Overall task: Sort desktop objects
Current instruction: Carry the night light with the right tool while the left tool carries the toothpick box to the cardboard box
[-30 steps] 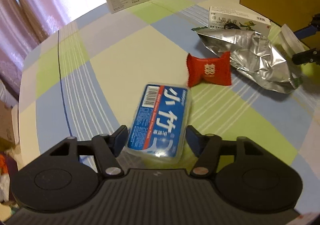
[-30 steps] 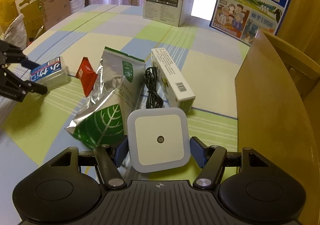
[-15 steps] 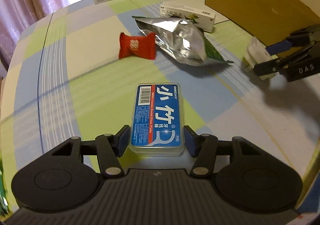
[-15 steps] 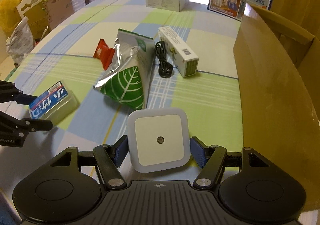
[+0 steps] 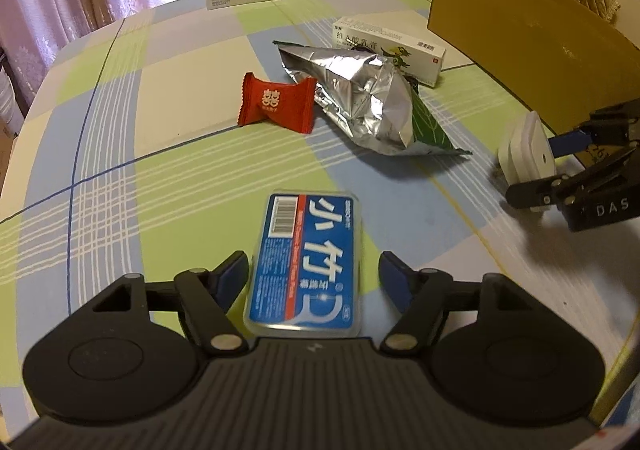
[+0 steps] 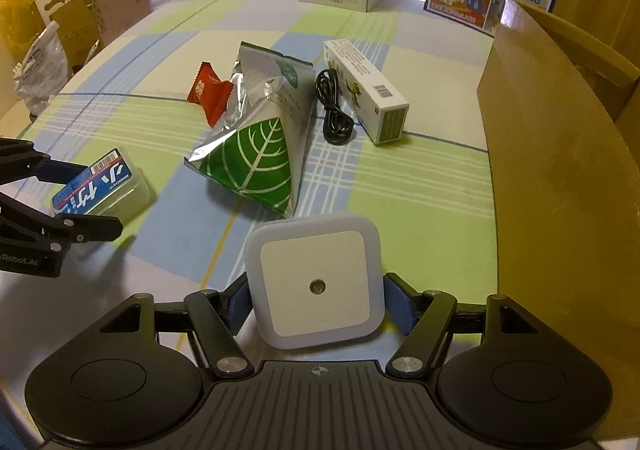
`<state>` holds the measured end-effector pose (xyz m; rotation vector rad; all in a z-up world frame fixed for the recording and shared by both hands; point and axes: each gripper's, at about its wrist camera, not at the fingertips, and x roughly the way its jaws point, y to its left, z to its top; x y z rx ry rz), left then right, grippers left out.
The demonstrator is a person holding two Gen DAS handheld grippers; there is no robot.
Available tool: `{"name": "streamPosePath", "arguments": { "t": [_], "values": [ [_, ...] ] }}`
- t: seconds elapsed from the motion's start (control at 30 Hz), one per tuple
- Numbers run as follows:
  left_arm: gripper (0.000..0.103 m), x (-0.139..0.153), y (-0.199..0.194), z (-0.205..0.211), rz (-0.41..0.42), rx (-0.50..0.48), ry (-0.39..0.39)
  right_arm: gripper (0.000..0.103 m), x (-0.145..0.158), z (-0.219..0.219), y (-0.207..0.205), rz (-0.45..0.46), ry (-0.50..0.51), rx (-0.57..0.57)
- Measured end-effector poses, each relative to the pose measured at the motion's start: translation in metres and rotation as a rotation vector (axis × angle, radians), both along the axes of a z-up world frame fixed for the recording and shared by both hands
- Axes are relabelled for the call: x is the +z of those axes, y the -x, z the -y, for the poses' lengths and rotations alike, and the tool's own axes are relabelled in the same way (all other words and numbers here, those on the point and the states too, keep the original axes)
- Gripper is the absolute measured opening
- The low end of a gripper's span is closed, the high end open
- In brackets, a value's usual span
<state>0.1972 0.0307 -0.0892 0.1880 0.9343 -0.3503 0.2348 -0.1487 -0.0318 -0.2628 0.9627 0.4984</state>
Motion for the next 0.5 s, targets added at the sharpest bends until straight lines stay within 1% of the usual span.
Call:
{"name": "streamPosePath", "arguments": {
  "t": [0.1,0.2,0.23,0.27,0.4,0.5],
  "values": [
    [0.068,-0.001,-0.002,0.001,-0.002,0.005,0.005,0.067,-0.001,-0.003,-0.002,0.009,0.005,0.011],
    [0.064,-0.003,-0.005,0.001,-0.017,0.018,0.015,0.063,-0.004,-0.006,-0.003,0.008,0.014,0.015],
    [0.054,-0.004,-0.005,0.001,-0.02,0.021,0.013,0.063,-0.004,-0.006,-0.003,0.01,0.014,0.016],
    [0.051,-0.004,-0.005,0.002,-0.023,0.023,0.01,0.063,-0.004,-0.006,-0.002,0.01,0.01,0.014],
    [0.051,-0.003,-0.003,0.004,-0.027,0.038,0.005,0.063,0.002,-0.003,0.001,0.038,-0.009,-0.006],
    [0.051,0.004,0.002,0.006,-0.017,0.049,0.006,0.063,0.008,0.0,0.003,0.053,-0.031,-0.021]
  ]
}}
